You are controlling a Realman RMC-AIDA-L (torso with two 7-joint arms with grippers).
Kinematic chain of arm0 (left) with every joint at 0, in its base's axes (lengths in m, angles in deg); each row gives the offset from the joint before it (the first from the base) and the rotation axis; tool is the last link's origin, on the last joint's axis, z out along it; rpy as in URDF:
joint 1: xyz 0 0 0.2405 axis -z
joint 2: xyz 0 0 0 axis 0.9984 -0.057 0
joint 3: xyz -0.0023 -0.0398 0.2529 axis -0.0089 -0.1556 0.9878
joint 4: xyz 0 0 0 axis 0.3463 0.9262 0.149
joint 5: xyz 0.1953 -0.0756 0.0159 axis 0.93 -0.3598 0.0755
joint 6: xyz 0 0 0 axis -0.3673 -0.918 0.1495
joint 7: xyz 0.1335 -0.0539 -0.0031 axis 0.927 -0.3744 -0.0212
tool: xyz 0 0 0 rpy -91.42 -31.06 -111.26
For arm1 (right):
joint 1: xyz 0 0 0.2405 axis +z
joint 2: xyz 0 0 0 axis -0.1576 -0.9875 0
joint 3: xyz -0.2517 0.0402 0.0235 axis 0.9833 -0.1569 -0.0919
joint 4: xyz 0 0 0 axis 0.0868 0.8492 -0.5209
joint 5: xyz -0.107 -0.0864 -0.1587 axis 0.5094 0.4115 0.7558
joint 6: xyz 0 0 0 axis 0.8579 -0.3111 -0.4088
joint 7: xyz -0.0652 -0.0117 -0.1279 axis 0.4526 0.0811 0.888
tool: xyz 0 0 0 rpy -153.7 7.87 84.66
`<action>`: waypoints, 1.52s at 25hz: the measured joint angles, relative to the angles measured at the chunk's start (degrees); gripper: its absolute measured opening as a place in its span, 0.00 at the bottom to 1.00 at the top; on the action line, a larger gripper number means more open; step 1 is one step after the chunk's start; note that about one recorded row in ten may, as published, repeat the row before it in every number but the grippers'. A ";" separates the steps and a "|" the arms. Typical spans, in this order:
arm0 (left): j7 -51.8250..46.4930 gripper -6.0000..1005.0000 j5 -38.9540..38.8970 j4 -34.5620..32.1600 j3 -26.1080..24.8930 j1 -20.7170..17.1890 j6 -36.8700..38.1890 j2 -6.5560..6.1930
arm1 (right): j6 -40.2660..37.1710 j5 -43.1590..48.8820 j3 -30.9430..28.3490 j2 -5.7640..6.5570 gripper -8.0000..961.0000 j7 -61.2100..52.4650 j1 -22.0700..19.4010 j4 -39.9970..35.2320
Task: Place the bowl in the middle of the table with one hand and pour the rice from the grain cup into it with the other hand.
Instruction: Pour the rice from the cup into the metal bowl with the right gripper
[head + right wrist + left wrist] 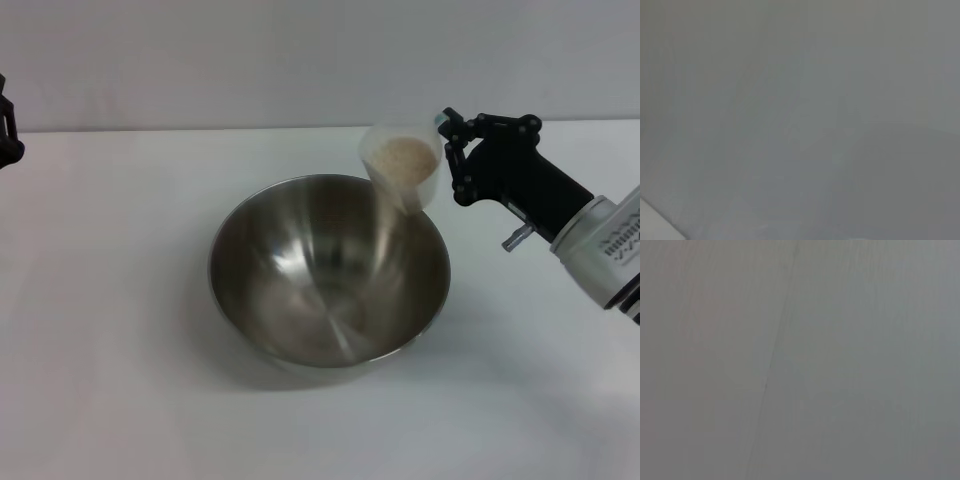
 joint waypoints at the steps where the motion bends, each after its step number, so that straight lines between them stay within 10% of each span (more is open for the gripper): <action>1: 0.00 0.21 0.03 0.00 0.00 0.03 0.00 0.00 | 0.18 0.01 0.13 0.00 0.02 1.07 0.00 -0.21; 26: -0.01 0.21 -0.16 0.00 0.00 0.71 -0.51 0.00 | 3.29 -0.79 8.35 0.00 0.02 35.31 -1.59 -6.77; 38: -0.01 0.21 -0.25 0.00 0.00 0.68 -0.54 0.09 | 2.86 -16.70 22.49 0.01 0.02 59.89 -2.75 -9.73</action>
